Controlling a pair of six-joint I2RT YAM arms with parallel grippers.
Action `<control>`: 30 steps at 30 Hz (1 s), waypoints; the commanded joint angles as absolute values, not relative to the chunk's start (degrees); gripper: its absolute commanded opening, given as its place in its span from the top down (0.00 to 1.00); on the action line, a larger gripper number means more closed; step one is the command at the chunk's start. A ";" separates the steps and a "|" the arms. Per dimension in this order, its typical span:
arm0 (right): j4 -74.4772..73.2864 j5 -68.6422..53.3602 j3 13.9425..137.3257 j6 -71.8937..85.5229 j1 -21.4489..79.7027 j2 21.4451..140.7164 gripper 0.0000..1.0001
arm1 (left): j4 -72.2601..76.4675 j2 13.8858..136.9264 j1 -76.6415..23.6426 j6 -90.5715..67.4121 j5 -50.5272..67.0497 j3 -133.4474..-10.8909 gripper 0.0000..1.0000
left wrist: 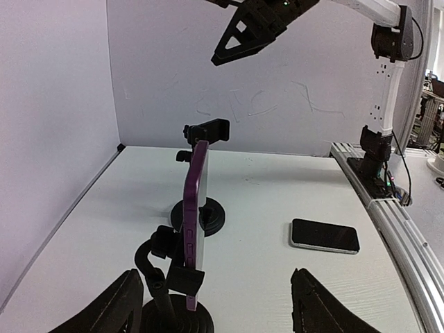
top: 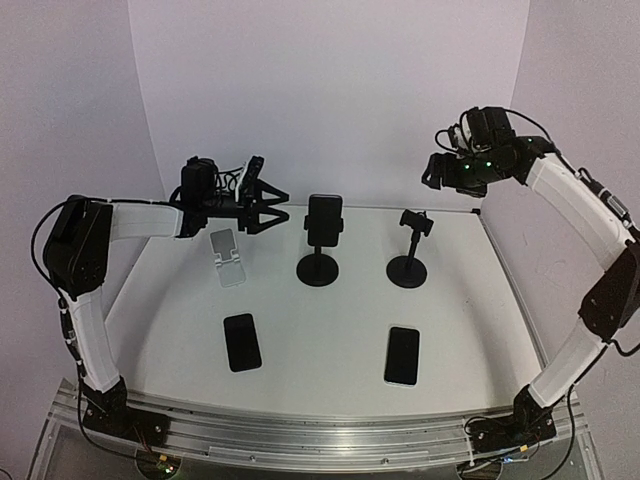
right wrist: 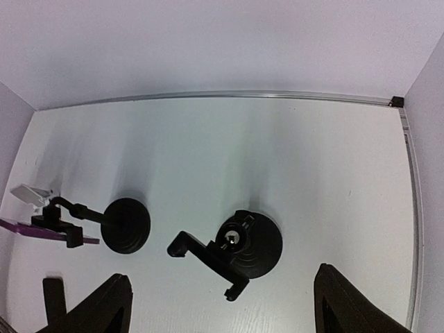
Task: Place the phone on the phone stand
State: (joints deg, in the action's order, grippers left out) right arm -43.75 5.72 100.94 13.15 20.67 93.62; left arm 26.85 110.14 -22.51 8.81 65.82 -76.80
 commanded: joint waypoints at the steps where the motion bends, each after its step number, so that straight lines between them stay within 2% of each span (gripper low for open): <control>1: -53.76 -10.25 104.73 -7.21 17.45 100.12 0.20 | 26.37 105.66 -22.06 9.99 65.53 -75.66 0.28; 4: -55.40 -15.67 108.35 -12.35 14.63 104.19 0.28 | 26.31 104.65 -22.01 10.26 65.30 -74.70 0.28; 10: -61.83 -17.15 117.29 -17.73 13.58 112.27 0.30 | 25.95 102.94 -21.98 11.13 64.27 -73.07 0.28; 17: -62.70 -21.56 117.18 -18.12 13.53 114.99 0.45 | 25.43 102.68 -21.97 11.82 63.69 -73.03 0.28; 25: -63.36 -22.07 113.19 -18.17 13.55 114.74 0.54 | 25.83 103.30 -21.89 11.97 63.14 -73.04 0.28; 30: -62.97 -22.18 114.05 -18.28 13.62 115.65 0.55 | 26.36 103.71 -21.94 10.91 63.35 -73.61 0.28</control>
